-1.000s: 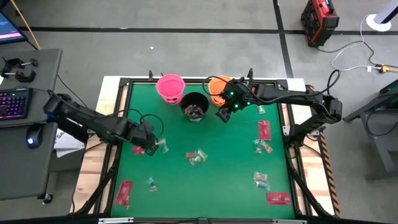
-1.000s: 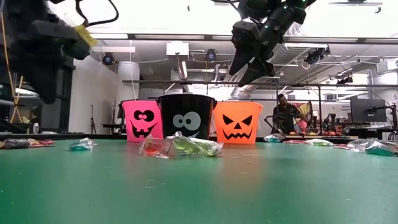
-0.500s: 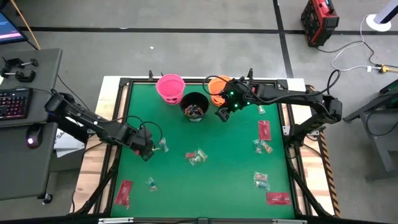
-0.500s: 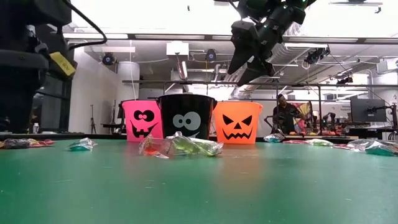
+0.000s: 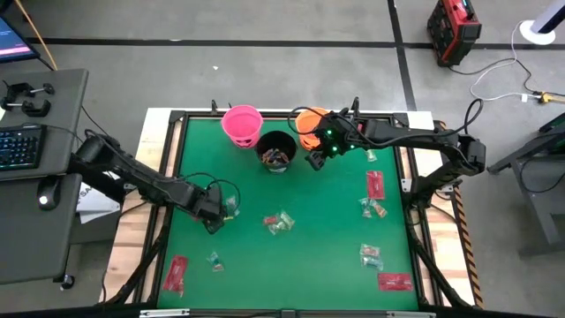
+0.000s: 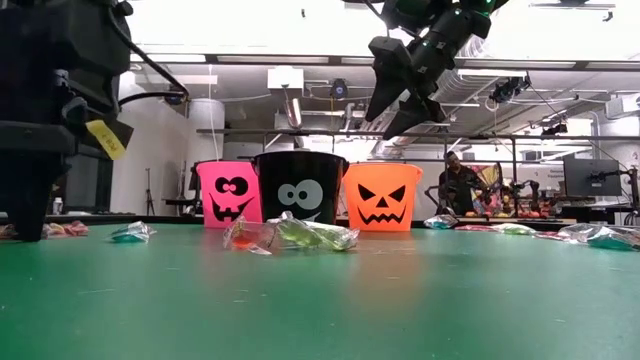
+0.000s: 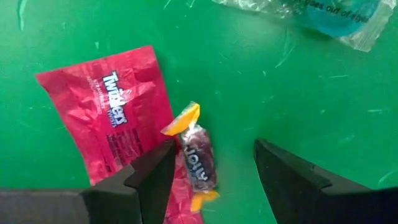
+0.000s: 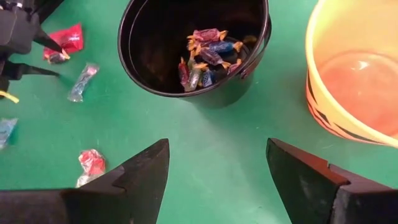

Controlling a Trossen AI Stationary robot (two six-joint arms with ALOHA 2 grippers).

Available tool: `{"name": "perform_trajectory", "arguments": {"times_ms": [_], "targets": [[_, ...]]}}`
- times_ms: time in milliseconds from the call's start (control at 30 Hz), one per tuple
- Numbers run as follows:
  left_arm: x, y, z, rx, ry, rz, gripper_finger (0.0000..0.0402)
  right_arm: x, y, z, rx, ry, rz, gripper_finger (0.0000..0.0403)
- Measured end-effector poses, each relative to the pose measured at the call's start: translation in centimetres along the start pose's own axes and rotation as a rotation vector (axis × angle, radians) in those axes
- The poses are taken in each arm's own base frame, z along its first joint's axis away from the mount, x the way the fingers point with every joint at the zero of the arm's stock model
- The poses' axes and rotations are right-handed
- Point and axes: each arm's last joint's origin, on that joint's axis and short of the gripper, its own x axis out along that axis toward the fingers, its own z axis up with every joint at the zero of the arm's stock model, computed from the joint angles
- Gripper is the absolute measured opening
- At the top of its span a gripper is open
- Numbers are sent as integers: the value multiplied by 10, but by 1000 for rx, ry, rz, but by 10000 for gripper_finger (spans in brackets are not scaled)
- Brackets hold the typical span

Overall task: Sort candy by brand, put in halloween buckets
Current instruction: Put the red candy into the black bucket

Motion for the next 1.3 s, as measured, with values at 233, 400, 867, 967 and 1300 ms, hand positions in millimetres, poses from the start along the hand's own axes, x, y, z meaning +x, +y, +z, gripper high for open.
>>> {"name": "perform_trajectory", "arguments": {"times_ms": [233, 400, 867, 967, 1300], "targets": [[-5, -12, 6, -69, -31, -62, 212, 0, 0, 0, 19, -1, 1, 259], [-9, -18, 5, -82, -26, -97, 212, 0, 0, 0, 19, -3, 2, 259], [-10, -10, 4, 27, -81, 32, 211, 0, 0, 0, 8, -3, 2, 259], [-10, -9, 5, 24, -57, 14, 211, 0, 0, 0, 8, -3, 2, 259], [-31, -26, 17, -104, -122, -91, 211, 0, 0, 0, 8, -1, 1, 259]]}}
